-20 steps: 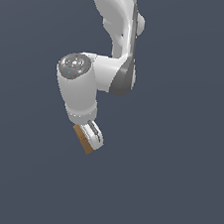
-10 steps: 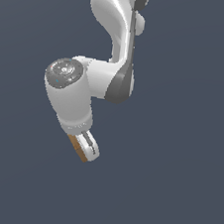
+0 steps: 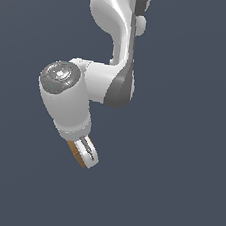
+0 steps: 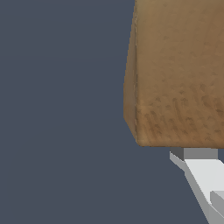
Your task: Pick up the object and move it to a goal position.
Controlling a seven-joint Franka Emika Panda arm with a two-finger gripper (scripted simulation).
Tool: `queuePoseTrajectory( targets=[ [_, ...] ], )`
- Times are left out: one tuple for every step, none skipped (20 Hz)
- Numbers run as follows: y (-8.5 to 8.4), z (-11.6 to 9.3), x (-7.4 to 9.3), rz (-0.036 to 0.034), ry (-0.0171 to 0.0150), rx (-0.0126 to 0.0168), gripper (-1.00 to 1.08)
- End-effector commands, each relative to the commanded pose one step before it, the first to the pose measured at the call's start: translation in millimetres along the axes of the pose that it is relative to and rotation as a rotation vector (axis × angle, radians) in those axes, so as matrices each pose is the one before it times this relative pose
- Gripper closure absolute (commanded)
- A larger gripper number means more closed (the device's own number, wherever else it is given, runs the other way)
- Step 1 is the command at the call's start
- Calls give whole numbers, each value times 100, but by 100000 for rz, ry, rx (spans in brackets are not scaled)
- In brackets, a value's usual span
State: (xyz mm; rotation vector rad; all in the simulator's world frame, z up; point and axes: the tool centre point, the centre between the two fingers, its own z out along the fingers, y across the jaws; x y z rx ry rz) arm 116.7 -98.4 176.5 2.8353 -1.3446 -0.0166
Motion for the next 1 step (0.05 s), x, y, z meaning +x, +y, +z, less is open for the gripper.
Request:
queuePoseTrajectory(
  targets=[
    [-233, -701, 245, -11, 801, 777, 108]
  ],
)
